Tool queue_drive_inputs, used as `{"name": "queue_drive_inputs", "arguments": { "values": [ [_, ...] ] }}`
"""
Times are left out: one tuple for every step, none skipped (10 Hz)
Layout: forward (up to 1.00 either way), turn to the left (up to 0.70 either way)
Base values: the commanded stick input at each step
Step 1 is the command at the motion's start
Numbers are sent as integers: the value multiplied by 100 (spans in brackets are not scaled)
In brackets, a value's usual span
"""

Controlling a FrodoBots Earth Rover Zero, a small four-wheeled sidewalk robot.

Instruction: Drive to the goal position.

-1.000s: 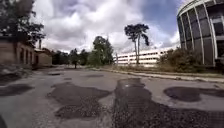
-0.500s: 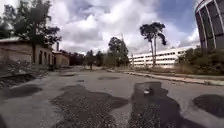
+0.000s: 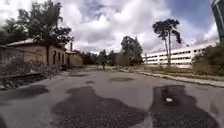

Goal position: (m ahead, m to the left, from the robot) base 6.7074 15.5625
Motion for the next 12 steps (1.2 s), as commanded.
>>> {"name": "queue_drive_inputs", "arguments": {
  "values": [
    [70, 10],
    [70, 14],
    [70, 14],
    [70, 14],
    [70, 12],
    [70, 6],
    [70, 0],
    [70, 0],
    [70, 0],
    [70, 0],
    [70, 0],
    [70, 0]
  ]
}}
